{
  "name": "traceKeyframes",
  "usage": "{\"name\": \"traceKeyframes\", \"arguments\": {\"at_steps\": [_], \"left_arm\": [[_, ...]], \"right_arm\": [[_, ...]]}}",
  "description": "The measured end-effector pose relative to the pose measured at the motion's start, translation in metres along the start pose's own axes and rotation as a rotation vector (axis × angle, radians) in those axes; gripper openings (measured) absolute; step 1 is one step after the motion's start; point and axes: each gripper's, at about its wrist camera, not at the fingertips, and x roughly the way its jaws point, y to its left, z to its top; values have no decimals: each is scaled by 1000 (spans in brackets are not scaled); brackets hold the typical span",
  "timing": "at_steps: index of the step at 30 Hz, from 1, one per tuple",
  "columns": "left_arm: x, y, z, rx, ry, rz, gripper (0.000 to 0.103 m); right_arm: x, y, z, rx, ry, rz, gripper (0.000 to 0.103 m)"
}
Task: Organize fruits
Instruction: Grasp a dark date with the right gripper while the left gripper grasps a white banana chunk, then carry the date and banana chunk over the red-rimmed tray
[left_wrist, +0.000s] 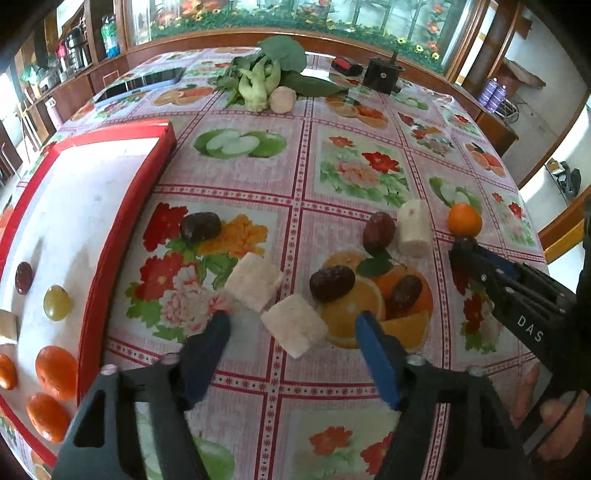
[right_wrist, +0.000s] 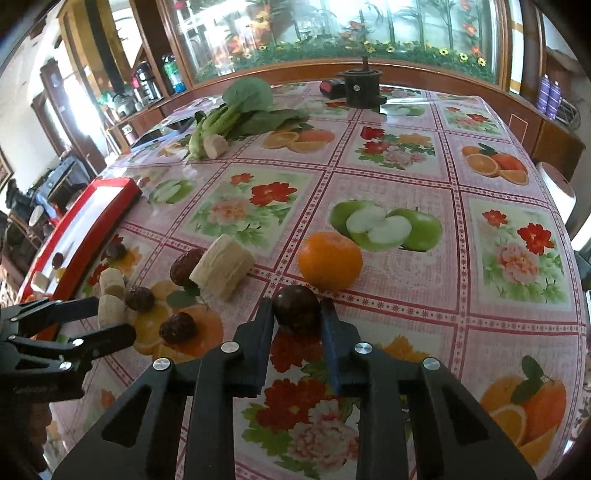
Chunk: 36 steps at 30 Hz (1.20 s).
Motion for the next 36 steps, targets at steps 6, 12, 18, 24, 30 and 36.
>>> {"name": "traceKeyframes", "arguments": {"at_steps": [6, 12, 18, 24, 30, 36], "left_arm": [[-5, 7, -5, -23, -26, -53, 37], [-8, 5, -9, -28, -21, -91, 37], [-16, -5, -26, 16, -18, -106, 37], [-24, -17, -45, 67, -17, -128, 37], [-29, -21, -57, 85, -10, -162, 37], [-33, -27, -68, 128, -11, -161, 37]], "right_arm": [[1, 1, 0, -6, -14, -2, 25], [-1, 0, -3, 15, -19, -2, 25], [-14, -1, -13, 37, -21, 5, 25], [-27, -1, -27, 45, -11, -17, 25], [-44, 3, -44, 46, -6, -57, 25], [-56, 10, -63, 40, 9, -103, 25]]}}
